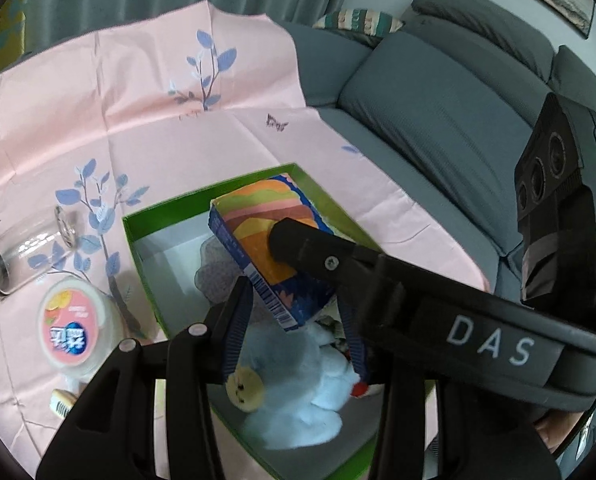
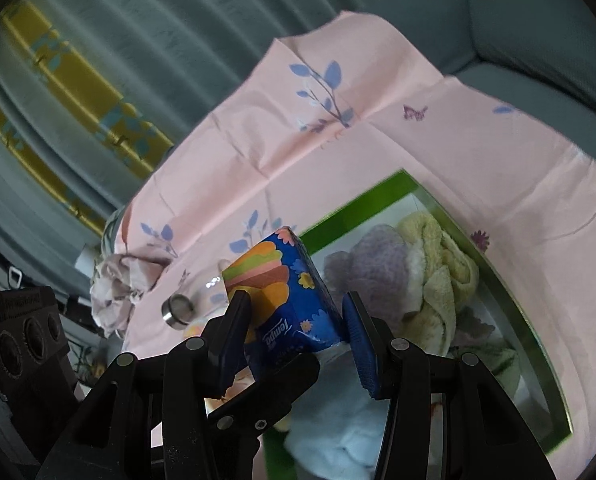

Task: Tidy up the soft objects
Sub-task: 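Carry the colourful tissue pack with the right tool and release it into the box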

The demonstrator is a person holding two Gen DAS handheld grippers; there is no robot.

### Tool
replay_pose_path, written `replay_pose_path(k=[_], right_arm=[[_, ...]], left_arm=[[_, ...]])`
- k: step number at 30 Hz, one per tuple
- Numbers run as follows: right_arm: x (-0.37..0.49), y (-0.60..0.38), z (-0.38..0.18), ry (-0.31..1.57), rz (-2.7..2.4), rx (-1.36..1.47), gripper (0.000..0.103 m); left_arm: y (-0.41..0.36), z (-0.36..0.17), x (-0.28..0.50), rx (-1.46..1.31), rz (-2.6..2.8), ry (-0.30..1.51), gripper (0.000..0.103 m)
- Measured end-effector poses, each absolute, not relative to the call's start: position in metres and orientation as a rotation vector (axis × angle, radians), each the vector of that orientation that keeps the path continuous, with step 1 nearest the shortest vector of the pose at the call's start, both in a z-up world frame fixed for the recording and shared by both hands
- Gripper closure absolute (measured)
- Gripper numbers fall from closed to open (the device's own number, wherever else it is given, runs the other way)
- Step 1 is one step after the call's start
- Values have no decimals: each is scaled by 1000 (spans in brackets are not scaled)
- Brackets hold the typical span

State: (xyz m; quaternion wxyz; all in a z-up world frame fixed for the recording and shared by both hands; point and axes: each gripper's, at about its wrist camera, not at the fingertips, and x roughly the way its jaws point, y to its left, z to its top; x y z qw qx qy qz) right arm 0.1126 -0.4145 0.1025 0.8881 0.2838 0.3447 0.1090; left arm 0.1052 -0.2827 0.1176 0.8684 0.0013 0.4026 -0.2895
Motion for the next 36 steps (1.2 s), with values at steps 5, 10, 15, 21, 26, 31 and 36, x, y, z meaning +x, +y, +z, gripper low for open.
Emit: replay_pose_path(k=[5, 10, 15, 21, 26, 31, 36], right_arm=[[129, -422, 88, 758, 210, 621, 52], [139, -427, 74, 799, 192, 652, 52], [142, -426, 72, 819, 161, 625, 52], [147, -428, 63, 866, 139, 639, 52], [146, -428, 60, 875, 122, 623, 52], [146, -429, 58, 877, 118, 629, 52], [144, -429, 56, 877, 107, 635, 52]], left_arm=[[-288, 104, 121, -19, -604, 886, 61], [-294, 91, 131, -10, -592, 931, 61], [-299, 84, 135, 2, -576, 956, 61], [-304, 71, 141, 9, -549, 1008, 60], [-304, 64, 144, -7, -556, 1039, 59], [-306, 63, 143, 3, -552, 1040, 59], [-308, 63, 142, 6, -547, 1037, 59]])
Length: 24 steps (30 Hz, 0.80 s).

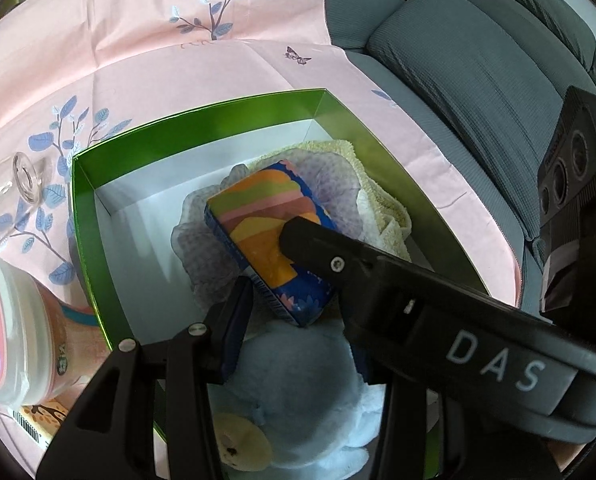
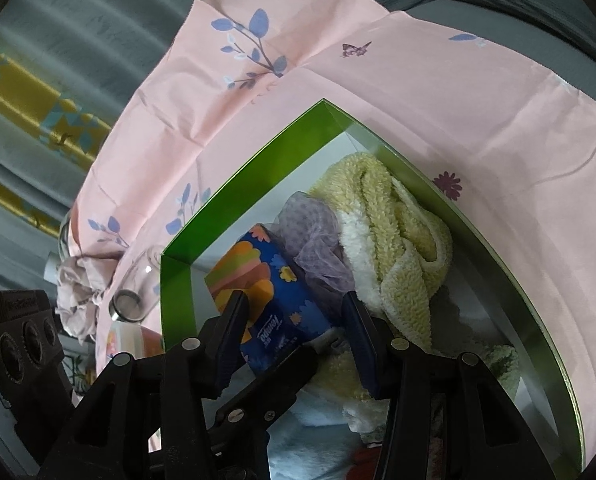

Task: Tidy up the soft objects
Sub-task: 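Carry the colourful tissue pack with the right tool and release it into the box, then move the right tool back to the cream tissue pack and grasp it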

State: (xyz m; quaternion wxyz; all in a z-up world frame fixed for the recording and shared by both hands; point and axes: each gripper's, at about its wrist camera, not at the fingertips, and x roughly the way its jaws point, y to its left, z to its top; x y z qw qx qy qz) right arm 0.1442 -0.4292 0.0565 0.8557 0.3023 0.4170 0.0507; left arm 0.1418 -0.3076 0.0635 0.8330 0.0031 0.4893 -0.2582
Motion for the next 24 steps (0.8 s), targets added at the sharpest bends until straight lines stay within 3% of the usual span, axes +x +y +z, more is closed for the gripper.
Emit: replay_pose_path(k=[9, 10, 12, 14, 19, 22, 24], right_arm=[[127, -426, 72, 815, 91, 596, 52], [123, -426, 76, 801, 90, 588, 48], [116, -425, 84, 771, 87, 576, 42], [107, -424, 92, 742, 89, 562, 42], [87, -411, 110, 678, 101, 512, 38], [76, -400, 118, 656, 105, 471, 37], [69, -390, 122, 644, 114, 440, 26]], left_arm=[[-301, 82, 126, 7, -559, 1005, 58], [-299, 87, 122, 4, -564, 993, 57], [-293, 96, 114, -5, -569, 971, 51], [-286, 105, 104, -13, -575, 944, 40], [-257, 130, 76, -38, -569, 872, 25], [-233, 142, 56, -47, -541, 842, 24], [-217, 147, 44, -54, -521, 830, 24]])
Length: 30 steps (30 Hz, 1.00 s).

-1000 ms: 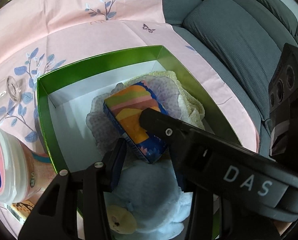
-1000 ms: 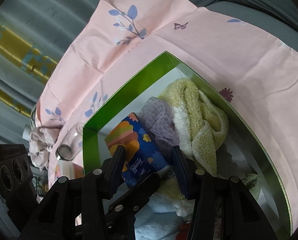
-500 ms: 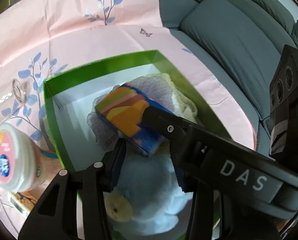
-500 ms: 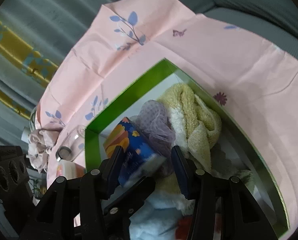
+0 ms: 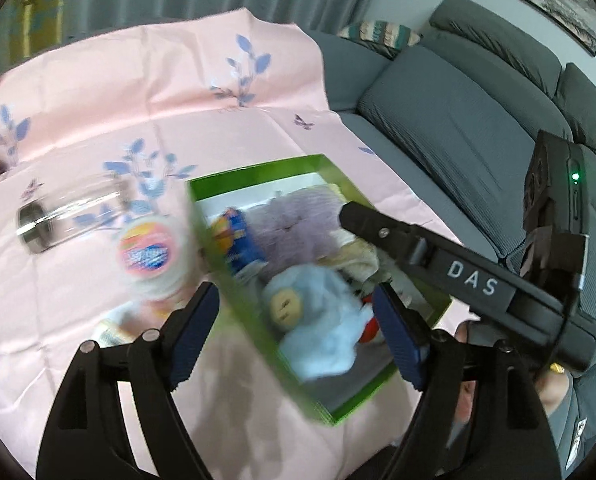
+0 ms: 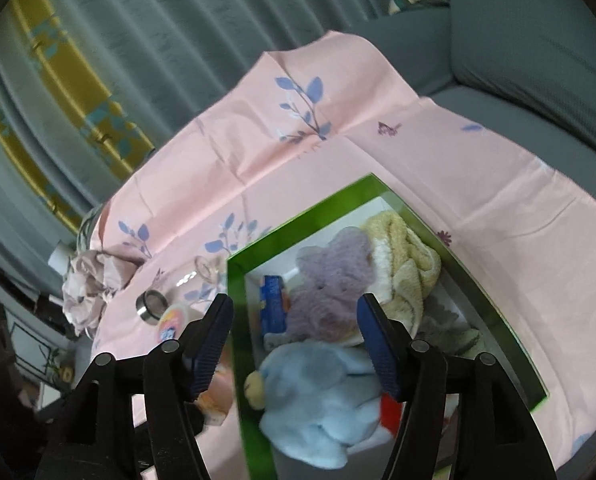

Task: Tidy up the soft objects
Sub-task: 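Move the right tool back to the cream tissue pack and grasp it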

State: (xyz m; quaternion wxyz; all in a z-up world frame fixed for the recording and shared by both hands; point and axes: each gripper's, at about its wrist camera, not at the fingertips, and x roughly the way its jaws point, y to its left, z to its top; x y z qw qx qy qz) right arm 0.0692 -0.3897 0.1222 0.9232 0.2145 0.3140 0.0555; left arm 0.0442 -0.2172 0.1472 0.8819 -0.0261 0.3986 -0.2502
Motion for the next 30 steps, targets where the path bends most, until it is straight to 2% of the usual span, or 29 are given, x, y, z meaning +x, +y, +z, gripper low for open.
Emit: replay_pose_path(k=[2, 9, 19, 25, 27, 30], right_arm=[[63, -380, 124, 632, 130, 416, 25], [44, -322, 107, 674, 232, 346, 25], [47, -240, 76, 811, 324, 178, 25], [73, -211, 62, 874, 277, 76, 25], [79, -202, 59, 889, 263, 31, 30], [87, -191, 56, 901, 256, -21, 31]], left_arm=[[-201, 149, 35, -71, -500, 815, 15], [-135, 137, 5, -108, -365, 809, 15], [-45, 74, -23, -223, -154, 925, 15], [-16, 56, -37, -276, -111, 958, 15], [-12, 55, -40, -285, -107, 957, 15], [-5, 52, -43, -301, -106, 959, 15]])
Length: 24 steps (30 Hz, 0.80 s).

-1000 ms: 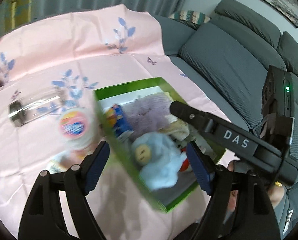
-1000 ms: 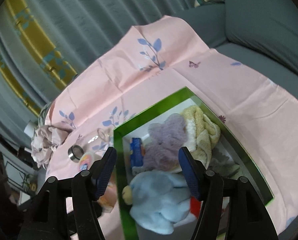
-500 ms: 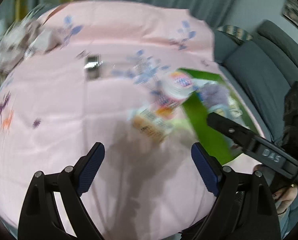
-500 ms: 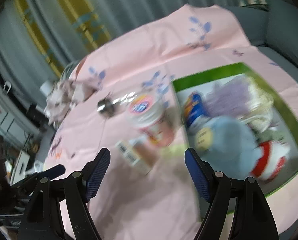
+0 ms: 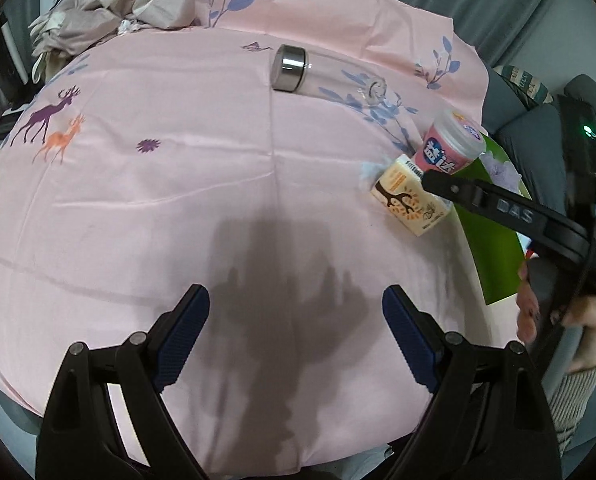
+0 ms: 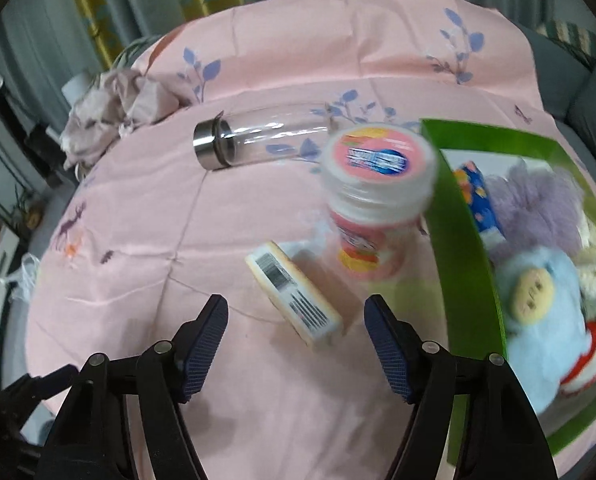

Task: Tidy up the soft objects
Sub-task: 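Move the right tool back to the cream tissue pack and grasp it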

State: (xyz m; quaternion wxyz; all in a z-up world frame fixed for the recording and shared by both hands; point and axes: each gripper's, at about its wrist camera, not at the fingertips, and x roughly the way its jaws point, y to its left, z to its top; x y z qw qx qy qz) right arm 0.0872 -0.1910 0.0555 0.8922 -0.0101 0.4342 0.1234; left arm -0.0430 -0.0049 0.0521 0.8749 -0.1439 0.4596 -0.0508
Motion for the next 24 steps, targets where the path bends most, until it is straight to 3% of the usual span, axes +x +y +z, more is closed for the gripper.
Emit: replay_pose_path(k=[13, 24], right_arm=[[98, -177, 38, 999, 230, -11, 69], [53, -165, 18, 1148, 550, 376, 69]], left_arm=[[13, 47, -51, -351, -117, 955, 15], [26, 45, -51, -396, -113, 946, 15]])
